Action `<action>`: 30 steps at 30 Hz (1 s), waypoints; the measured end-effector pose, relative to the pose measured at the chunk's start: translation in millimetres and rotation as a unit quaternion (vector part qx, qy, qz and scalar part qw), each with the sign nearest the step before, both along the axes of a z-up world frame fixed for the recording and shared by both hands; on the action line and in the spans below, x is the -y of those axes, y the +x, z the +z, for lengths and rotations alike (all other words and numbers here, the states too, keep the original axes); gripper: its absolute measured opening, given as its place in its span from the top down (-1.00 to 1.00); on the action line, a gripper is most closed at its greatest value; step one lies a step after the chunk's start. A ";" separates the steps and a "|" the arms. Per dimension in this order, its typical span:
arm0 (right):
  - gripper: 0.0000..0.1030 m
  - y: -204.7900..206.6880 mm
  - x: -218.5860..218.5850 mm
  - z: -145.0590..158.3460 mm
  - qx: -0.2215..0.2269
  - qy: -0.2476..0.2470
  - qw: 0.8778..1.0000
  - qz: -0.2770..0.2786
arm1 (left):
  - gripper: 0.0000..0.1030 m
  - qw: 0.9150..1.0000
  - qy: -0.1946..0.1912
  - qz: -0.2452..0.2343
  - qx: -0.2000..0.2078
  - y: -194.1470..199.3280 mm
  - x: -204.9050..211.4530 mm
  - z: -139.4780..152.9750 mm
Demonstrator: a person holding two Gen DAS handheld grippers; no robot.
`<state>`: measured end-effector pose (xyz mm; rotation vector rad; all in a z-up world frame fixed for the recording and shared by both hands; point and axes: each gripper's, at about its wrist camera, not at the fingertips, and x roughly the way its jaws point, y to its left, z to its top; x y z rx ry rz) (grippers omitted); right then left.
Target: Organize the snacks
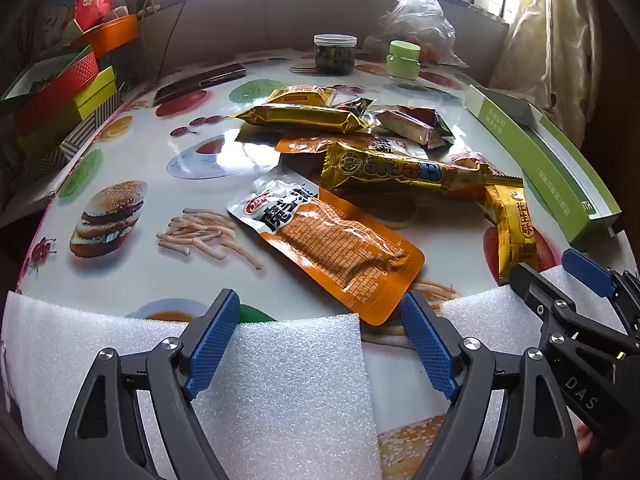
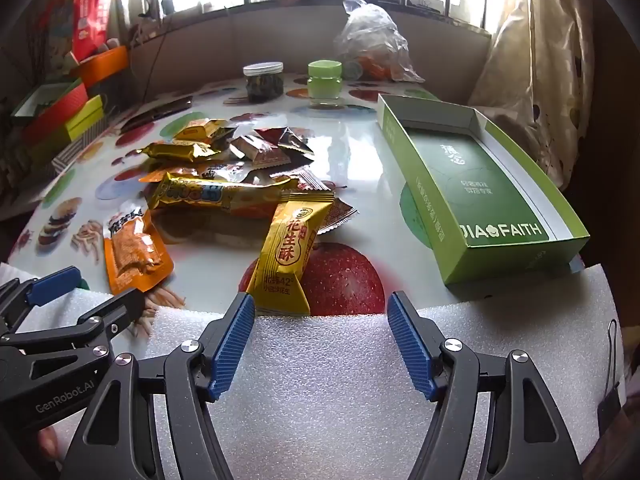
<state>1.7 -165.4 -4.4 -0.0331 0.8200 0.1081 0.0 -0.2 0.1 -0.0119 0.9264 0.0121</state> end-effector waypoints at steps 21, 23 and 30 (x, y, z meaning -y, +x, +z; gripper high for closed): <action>-0.34 -0.4 1.5 0.2 -0.001 -0.002 1.000 0.000 | -0.61 1.000 -0.003 0.000 -0.005 0.8 -2.3 -0.8; -0.34 -0.6 1.5 0.2 -0.001 -0.002 1.000 0.000 | -0.61 1.000 -0.002 0.001 -0.005 0.9 -1.7 -0.6; -0.34 -0.9 1.2 0.3 -0.001 -0.002 1.000 0.000 | -0.61 1.000 -0.002 0.001 -0.005 0.9 -1.9 -0.7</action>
